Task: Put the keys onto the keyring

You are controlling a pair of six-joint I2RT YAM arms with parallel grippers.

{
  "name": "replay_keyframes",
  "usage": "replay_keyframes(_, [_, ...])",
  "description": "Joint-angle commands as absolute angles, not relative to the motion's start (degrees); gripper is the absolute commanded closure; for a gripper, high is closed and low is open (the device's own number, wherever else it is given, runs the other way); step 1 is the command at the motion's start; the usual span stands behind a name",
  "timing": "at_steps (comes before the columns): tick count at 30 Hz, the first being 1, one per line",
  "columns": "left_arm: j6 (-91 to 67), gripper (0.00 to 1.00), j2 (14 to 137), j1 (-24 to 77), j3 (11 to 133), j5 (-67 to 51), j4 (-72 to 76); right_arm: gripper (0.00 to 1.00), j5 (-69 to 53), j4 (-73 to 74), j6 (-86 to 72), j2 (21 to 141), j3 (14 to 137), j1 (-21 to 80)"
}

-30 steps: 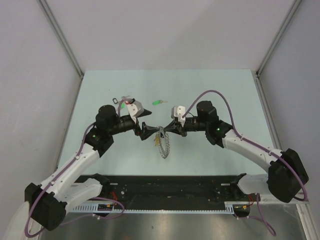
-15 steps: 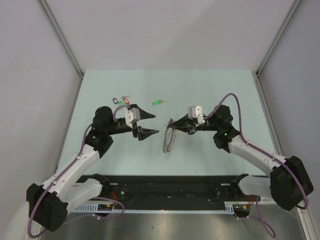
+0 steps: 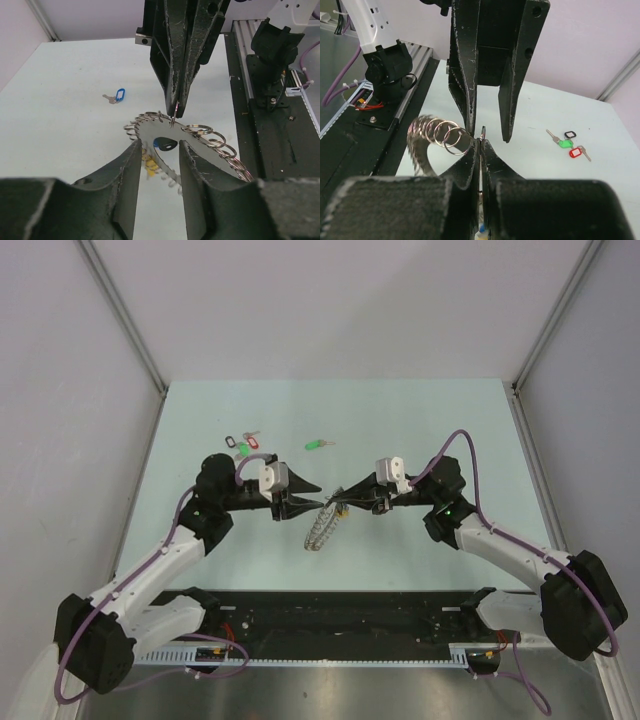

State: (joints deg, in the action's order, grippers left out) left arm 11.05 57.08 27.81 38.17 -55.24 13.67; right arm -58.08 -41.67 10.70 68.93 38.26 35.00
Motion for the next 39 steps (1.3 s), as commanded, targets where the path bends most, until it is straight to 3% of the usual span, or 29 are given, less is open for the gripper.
replay_keyframes(1, [10.5, 0.61, 57.5, 28.6, 38.0, -57.6, 16.3, 1.0, -57.6, -46.1, 10.9, 68.6, 38.6, 35.6])
replay_keyframes(12, [6.0, 0.68, 58.4, 30.2, 37.1, -56.9, 21.5, 1.0, -56.8, -46.7, 10.9, 69.5, 38.6, 36.3])
replay_keyframes(15, [5.5, 0.72, 58.4, 30.5, 37.0, -57.2, 21.9, 1.0, -56.7, -46.8, 10.9, 69.8, 38.7, 36.3])
replay_keyframes(21, [5.7, 0.93, 58.4, 30.7, 37.1, -56.7, 21.1, 1.0, -56.5, -46.6, 10.9, 69.6, 38.7, 36.3])
replay_keyframes(29, [6.8, 1.0, 57.3, 30.8, 37.9, -51.3, 17.0, 1.0, -54.6, -44.5, 10.5, 68.6, 38.7, 36.1])
replay_keyframes(32, [6.4, 0.99, 56.1, 30.8, 38.5, -46.0, 15.3, 0.88, -50.0, -41.1, 11.0, 67.2, 38.6, 36.2])
replay_keyframes(33, [6.0, 1.0, 55.7, 30.8, 38.5, -44.6, 14.9, 0.77, -46.9, -40.1, 11.3, 66.0, 38.7, 36.4])
replay_keyframes(36, [5.7, 1.0, 54.0, 31.0, 38.9, -40.0, 13.0, 0.62, -37.6, -35.9, 13.6, 64.1, 38.6, 38.4])
replay_keyframes(39, [5.6, 1.0, 52.2, 31.4, 38.9, -36.7, 12.2, 0.57, -28.4, -33.4, 16.0, 63.5, 38.6, 41.5])
